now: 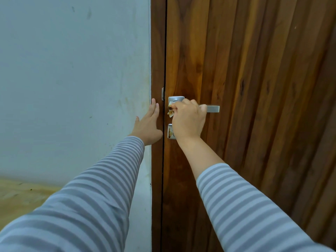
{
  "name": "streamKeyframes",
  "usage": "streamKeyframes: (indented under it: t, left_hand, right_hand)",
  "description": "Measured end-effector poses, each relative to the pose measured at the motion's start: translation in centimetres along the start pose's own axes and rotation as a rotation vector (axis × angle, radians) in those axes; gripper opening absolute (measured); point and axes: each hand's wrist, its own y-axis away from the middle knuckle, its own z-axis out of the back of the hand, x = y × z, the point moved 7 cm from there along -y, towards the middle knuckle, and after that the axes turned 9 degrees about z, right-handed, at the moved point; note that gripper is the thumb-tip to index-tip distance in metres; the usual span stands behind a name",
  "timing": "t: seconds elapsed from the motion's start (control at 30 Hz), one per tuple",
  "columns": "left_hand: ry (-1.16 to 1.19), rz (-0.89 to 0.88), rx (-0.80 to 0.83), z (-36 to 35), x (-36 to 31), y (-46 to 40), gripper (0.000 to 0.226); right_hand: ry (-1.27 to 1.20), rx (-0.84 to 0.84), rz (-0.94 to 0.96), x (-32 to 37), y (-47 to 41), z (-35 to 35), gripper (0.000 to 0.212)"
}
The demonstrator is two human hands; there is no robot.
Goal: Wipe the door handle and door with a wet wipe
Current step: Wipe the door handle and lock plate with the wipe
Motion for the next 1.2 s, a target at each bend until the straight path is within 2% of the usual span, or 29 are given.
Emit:
streamKeyframes:
  t: [0.13, 0.2, 0.37, 0.43, 0.57, 0.63, 0.7, 0.77, 0.87, 0.97, 1.07, 1.2]
  left_hand:
    - [-0.035, 0.010, 0.062, -0.2, 0.3, -0.1, 0.098]
    - [-0.068, 0.013, 0.066, -0.4, 0.1, -0.2, 0.099]
    - [-0.086, 0.039, 0.040, -0.6, -0.4, -0.1, 0.101]
    - [-0.101, 0.046, 0.045, -0.6, -0.4, -0.1, 0.102]
    - [-0.114, 0.062, 0.059, -0.6, -0.4, 0.1, 0.101]
    - [-0.123, 0.068, 0.055, -0.7, -0.3, 0.1, 0.102]
    - [-0.143, 0.070, 0.043, -0.7, -0.4, 0.0, 0.102]
    - [-0.155, 0.074, 0.036, -0.9, -0.4, -0.1, 0.103]
    - [-0.169, 0.078, 0.026, -1.0, -0.3, -0.2, 0.103]
    - [-0.186, 0.072, 0.018, -1.0, -0.4, -0.2, 0.103]
    - [-0.217, 0.063, 0.009, -1.1, -0.5, -0.3, 0.104]
    - [-0.231, 0.062, -0.020, -1.5, -0.5, -0.3, 0.106]
  right_hand:
    - [-0.052, 0.035, 0.159, 0.1, 2.5, 0.1, 0.008]
    - [-0.114, 0.040, 0.142, -1.3, 4.7, 0.3, 0.010]
    - [-0.482, 0.049, -0.251, -5.9, 7.0, -0.1, 0.020]
    - [-0.674, 0.009, -0.487, -7.2, 7.3, -0.3, 0.022]
    - [-1.078, -0.150, -1.078, -8.8, 8.6, -0.6, 0.016]
    - [-1.234, -0.253, -1.248, -9.1, 8.7, -0.4, 0.008]
    - [-1.321, -0.311, -1.321, -9.1, 8.8, -0.4, 0.005]
    - [-1.288, -0.265, -1.288, -9.2, 8.8, -0.7, 0.002]
    - [-1.079, -0.132, -1.073, -9.5, 8.4, -1.3, 0.010]
    - [-0.734, -0.036, -0.640, -8.9, 6.4, -0.8, 0.019]
    - [-0.490, 0.061, -0.200, -6.7, 5.1, -1.0, 0.033]
    - [-0.309, 0.336, -0.088, -6.6, 6.5, -3.8, 0.064]
